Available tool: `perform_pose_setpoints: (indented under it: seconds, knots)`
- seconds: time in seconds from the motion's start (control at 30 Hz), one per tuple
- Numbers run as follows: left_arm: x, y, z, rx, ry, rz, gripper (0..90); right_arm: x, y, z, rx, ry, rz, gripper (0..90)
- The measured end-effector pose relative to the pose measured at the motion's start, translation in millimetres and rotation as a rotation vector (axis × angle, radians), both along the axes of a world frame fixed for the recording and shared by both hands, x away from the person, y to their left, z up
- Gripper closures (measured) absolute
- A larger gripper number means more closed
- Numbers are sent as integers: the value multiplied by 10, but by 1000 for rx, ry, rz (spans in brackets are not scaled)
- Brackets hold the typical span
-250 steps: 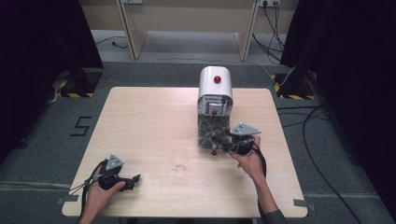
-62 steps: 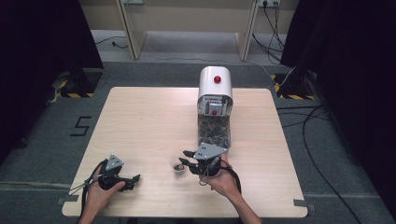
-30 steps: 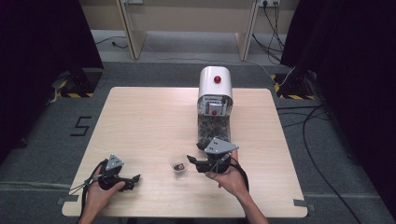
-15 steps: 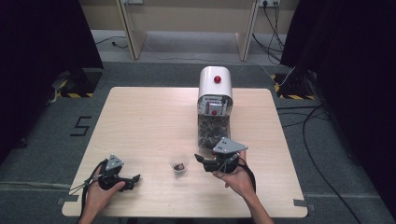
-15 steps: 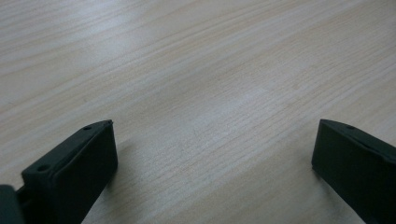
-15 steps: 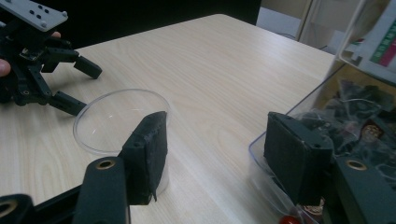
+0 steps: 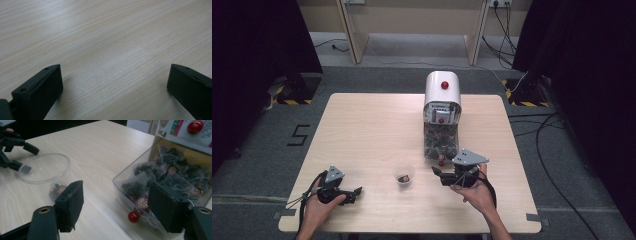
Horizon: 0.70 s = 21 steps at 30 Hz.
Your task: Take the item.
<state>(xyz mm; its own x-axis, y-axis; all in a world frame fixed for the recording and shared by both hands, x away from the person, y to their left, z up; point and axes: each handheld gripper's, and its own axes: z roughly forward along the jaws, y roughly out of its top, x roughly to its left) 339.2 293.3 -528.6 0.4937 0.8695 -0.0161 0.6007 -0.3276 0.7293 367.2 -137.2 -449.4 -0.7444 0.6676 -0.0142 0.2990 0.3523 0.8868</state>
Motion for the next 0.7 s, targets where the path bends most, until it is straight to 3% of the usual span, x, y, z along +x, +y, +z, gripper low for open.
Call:
perform_pose_setpoints:
  seconds: [0.17,0.7]
  knots:
    - [0,1,-1,-1,-1,0,0,-5,-73,-48,3,15,-30,203]
    - [-1,1,-1,-1,-2,0,0,-51,-257,-183,-9,36,-56,183]
